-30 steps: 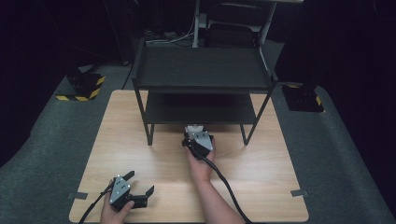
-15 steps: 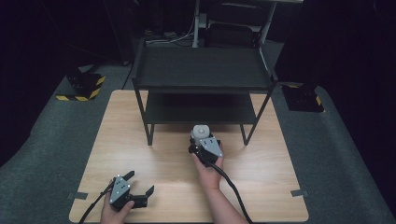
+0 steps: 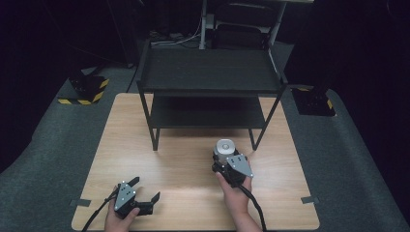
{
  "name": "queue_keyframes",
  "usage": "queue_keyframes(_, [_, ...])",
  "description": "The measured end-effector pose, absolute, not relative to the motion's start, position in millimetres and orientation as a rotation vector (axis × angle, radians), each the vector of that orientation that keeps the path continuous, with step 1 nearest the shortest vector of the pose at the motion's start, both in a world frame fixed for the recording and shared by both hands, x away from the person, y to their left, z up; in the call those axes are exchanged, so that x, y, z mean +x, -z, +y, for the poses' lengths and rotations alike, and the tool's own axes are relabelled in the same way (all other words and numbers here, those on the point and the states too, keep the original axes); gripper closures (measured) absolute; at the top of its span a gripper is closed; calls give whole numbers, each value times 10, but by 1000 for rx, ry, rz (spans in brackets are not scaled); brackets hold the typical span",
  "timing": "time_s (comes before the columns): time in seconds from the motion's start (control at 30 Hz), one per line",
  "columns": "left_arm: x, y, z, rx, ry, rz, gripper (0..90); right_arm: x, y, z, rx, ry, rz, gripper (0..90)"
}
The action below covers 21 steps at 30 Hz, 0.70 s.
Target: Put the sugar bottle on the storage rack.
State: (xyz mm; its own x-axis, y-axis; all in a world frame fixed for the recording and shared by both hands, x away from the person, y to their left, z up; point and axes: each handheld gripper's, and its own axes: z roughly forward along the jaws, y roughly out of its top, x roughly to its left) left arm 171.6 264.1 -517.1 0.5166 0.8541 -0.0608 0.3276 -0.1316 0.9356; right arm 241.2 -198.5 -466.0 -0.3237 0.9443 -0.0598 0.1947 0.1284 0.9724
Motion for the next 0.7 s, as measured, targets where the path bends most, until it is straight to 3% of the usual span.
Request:
queue_keyframes(0.37, [1715, 5166, 2630, 1703, -625, 1013, 5, 2356, 4330, -2182, 1098, -1290, 1621, 312])
queue_keyframes(0.7, [1717, 5166, 2638, 1703, -622, 1013, 5, 2449, 3806, -2188, 1088, -1345, 1598, 312])
